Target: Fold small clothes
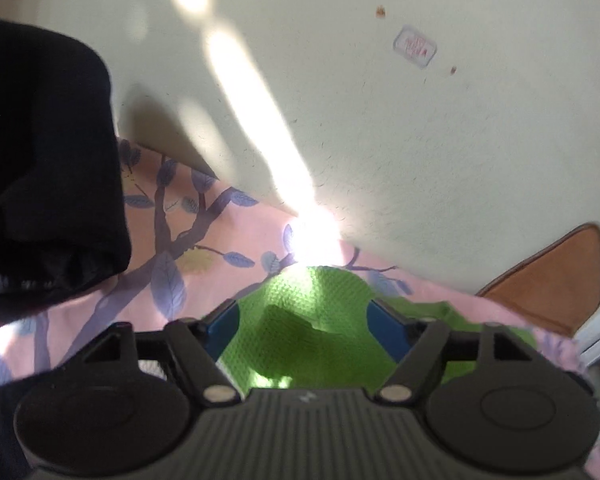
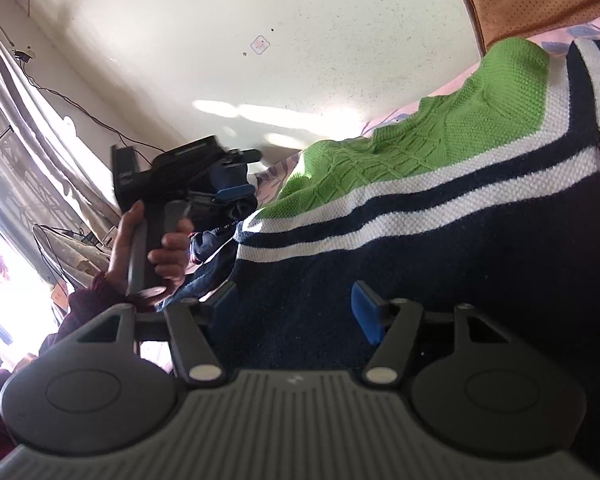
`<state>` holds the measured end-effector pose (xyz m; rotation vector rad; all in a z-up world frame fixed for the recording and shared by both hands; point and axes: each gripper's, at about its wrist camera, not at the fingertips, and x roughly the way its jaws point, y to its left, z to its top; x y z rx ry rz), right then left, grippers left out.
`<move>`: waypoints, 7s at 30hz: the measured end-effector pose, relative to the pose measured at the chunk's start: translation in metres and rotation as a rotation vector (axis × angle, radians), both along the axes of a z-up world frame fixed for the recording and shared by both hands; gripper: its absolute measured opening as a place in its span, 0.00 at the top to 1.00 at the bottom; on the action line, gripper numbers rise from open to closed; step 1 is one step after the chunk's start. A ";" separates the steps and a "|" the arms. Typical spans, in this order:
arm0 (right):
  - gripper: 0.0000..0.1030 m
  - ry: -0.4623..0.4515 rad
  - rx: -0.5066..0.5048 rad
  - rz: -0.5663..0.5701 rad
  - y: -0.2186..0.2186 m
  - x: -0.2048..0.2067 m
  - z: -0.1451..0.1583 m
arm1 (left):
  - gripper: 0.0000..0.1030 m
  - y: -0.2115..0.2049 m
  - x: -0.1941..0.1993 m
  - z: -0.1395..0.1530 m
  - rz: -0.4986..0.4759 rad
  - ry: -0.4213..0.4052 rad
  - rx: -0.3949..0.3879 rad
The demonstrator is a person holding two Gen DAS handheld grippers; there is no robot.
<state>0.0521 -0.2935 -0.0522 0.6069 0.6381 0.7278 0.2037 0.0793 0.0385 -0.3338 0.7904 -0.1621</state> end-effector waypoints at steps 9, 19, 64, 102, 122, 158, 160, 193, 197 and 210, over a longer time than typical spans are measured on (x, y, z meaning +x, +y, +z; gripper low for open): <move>0.36 0.038 0.040 0.010 -0.005 0.005 -0.005 | 0.92 -0.035 0.036 -0.026 -0.041 0.038 0.247; 0.36 0.072 0.078 0.013 -0.013 0.008 -0.008 | 0.86 -0.031 0.043 -0.030 0.046 0.018 0.356; 0.90 -0.228 -0.030 -0.430 -0.014 0.069 0.165 | 0.49 -0.038 -0.051 -0.005 -0.026 -0.335 -0.234; 0.70 0.012 -0.425 -0.467 0.020 0.083 0.051 | 0.48 -0.017 -0.022 -0.025 0.018 -0.125 -0.252; 0.62 -0.432 -0.606 0.403 0.317 0.017 0.070 | 0.36 0.229 -0.349 0.059 0.670 -0.473 -0.066; 0.67 0.097 -0.082 -0.460 -0.009 0.064 0.014 | 0.40 0.005 -0.072 0.001 -0.031 -0.107 -0.067; 0.55 0.090 -0.030 -0.499 -0.019 0.062 0.015 | 0.50 -0.009 -0.057 -0.015 -0.024 -0.062 -0.019; 1.00 0.068 -0.303 -0.433 0.045 0.055 0.027 | 0.70 -0.004 -0.057 -0.040 0.117 -0.107 0.012; 0.89 0.036 -0.301 -0.392 0.037 0.052 0.045 | 0.67 0.001 -0.057 -0.041 0.130 -0.098 -0.015; 0.40 0.082 -0.659 -0.194 0.056 0.203 0.052 | 0.55 0.008 -0.057 -0.041 0.162 -0.089 -0.033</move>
